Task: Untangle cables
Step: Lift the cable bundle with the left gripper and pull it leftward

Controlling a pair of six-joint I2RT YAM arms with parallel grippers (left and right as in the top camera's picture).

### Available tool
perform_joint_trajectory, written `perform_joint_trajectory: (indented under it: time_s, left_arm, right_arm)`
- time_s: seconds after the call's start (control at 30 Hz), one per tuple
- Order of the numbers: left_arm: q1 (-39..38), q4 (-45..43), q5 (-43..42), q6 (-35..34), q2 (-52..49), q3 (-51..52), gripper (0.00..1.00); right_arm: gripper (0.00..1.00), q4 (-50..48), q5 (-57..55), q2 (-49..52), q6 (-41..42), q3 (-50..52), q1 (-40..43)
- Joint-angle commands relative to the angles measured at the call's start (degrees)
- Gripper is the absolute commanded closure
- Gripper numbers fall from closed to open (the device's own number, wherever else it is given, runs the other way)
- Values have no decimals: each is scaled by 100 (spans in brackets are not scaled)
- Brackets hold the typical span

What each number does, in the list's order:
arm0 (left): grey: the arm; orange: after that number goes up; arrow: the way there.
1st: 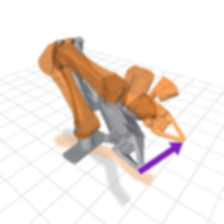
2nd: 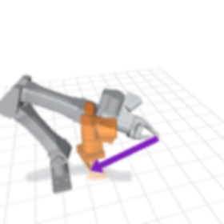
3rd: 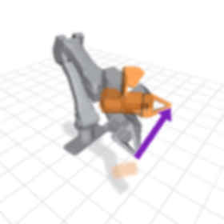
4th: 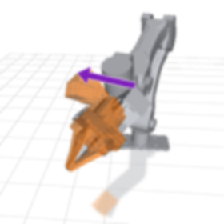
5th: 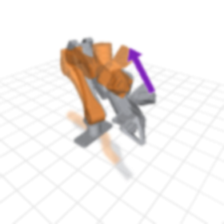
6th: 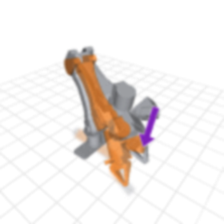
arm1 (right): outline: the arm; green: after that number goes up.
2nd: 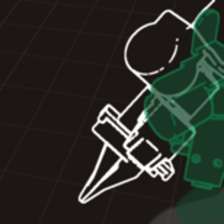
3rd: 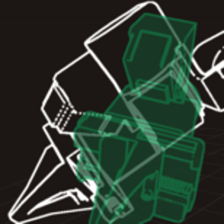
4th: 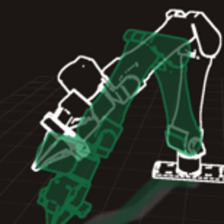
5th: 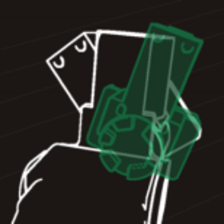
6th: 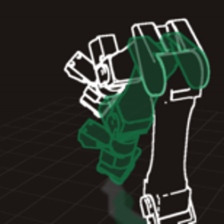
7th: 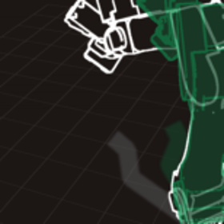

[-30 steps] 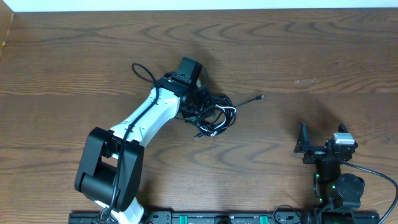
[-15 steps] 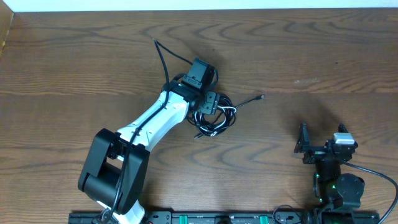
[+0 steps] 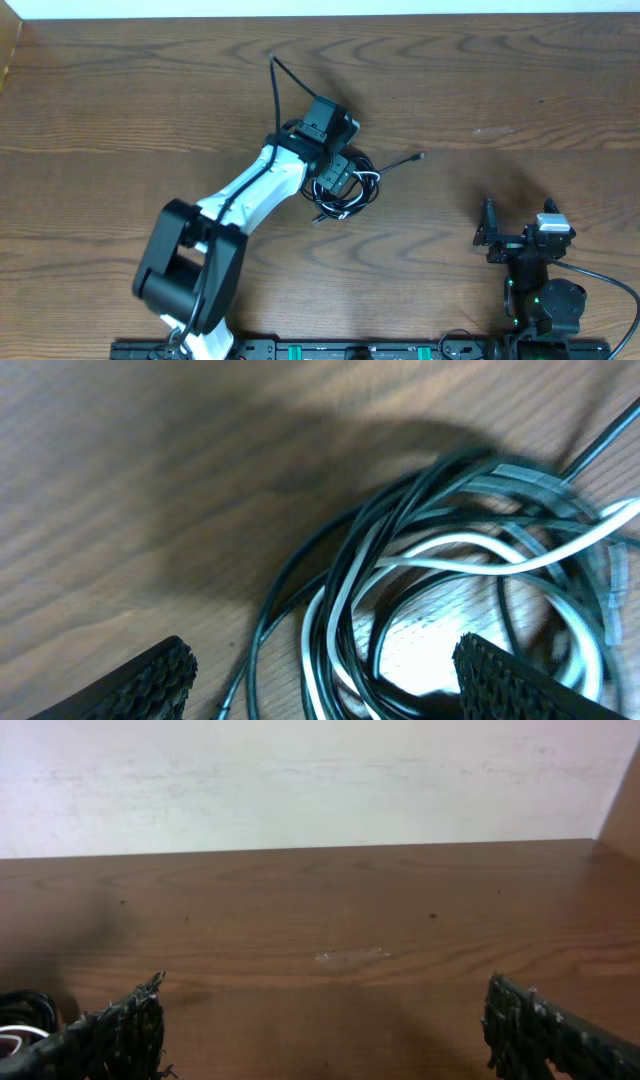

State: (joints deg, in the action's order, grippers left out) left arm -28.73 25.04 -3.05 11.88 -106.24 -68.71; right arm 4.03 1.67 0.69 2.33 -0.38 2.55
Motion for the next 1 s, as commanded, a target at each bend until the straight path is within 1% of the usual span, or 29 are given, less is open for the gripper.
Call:
perform_joint_trajectory:
  time_s: [0.0,0.03,0.07,0.1,0.13,0.17,0.2,0.23,0.3,0.4,0.57,0.67,0.8,0.87,0.97]
  left_arm:
    - [2,-50,-37,160,-382,24,18]
    - [2,-98,-35,162,-455,24,19]
    - [2,-160,-31,162,-505,24,24]
    - [4,-225,-31,160,-533,24,32]
    - [7,-293,-31,160,-540,24,43]
    - [9,-367,-31,160,-540,24,64]
    - [9,-446,-28,157,-535,24,81]
    - [9,-551,-28,129,-531,24,92]
    - [9,-640,-28,-114,-527,22,93]
    - [9,-647,-24,-654,-463,13,93]
    - [9,-374,118,-1799,-11,13,93]
    - [9,26,118,-2811,468,13,92]
    - [9,605,116,-4452,1193,13,92]
    - [-4,824,111,-4913,1541,13,93]
    - [-13,962,114,-5119,1965,13,93]
  right_arm:
    - [1,26,-20,-39,-70,7,-35]
    - [1,26,-20,-39,-70,7,-35]
    - [1,26,-20,-39,-70,7,-35]
    - [1,26,-20,-39,-70,7,-35]
    - [1,26,-20,-39,-70,7,-35]
    - [1,26,-20,-39,-70,7,-35]
    - [1,26,-22,-39,-70,7,-35]
    - [1,26,-20,-39,-70,7,-35]
    - [1,26,-22,-39,-70,7,-35]
    - [1,26,-22,-39,-70,7,-35]
    - [1,26,-20,-39,-70,7,-35]
    - [1,26,-20,-39,-70,7,-35]
    - [1,26,-22,-39,-70,7,-35]
    - [1,26,-22,-39,-70,7,-35]
    - [1,26,-22,-39,-70,7,-35]
